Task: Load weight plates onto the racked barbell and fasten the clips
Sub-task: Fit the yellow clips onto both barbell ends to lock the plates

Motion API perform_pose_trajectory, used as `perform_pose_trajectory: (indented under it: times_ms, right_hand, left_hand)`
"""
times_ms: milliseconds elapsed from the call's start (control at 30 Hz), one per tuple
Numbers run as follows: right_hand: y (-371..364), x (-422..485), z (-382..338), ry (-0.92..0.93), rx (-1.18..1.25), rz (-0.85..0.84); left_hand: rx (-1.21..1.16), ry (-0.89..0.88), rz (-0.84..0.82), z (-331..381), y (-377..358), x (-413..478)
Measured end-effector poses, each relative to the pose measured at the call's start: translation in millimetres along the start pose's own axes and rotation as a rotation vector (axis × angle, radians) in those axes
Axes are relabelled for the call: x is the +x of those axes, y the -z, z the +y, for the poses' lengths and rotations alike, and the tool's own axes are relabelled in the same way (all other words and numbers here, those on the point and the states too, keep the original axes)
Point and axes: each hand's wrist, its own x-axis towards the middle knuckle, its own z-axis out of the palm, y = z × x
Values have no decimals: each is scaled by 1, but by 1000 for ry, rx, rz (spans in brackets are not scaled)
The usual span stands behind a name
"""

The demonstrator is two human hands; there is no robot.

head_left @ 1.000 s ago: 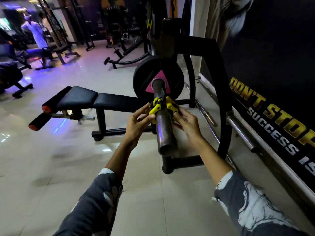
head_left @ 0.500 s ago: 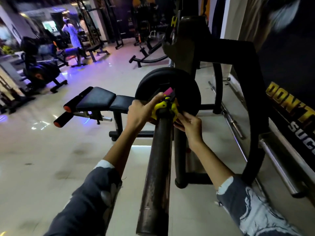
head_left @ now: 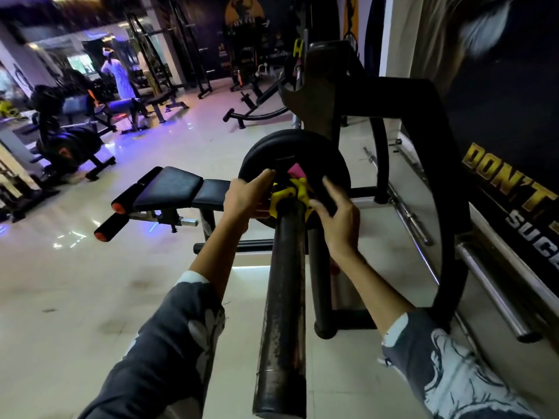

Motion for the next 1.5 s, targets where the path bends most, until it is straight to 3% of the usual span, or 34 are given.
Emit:
perform_pose_trajectory:
  times_ms: [67, 133, 233, 367, 567, 700, 767, 867, 967, 1133, 1500]
  right_hand:
    - [5, 19, -10, 234, -283, 46]
    - [11, 44, -20, 252, -429, -132]
    - [17, 64, -18, 184, -349, -327]
    - [15, 64, -13, 224, -351, -279]
    - [15, 65, -13, 256, -379, -285]
    - [18, 62, -21, 233, -436, -328]
    - [19, 55, -27, 181, -468, -342]
    - [25, 21, -32, 163, -526, -247]
    - [32, -39, -34, 126, -486, -162]
    - [41, -119, -42, 64, -474, -179]
    - [82, -253, -70, 26, -401, -148]
  left_hand:
    - [-140, 117, -146, -9, 2, 0]
    - [-206, 150, -215, -15, 0, -2]
    - [-320, 167, -214, -22, -1, 1]
    - [-399, 174, -247, -29, 3, 5]
    - [-365, 136, -127, -29, -5, -1]
    - [-361, 157, -182, -25, 6, -10]
    - [-243, 68, -132, -29, 7, -21]
    - [101, -296, 18, -45, 11, -54]
    - [271, -565, 28, -69, 22, -84]
    - [362, -615, -74, -113, 32, -124]
    - [292, -717, 31, -144, 62, -260]
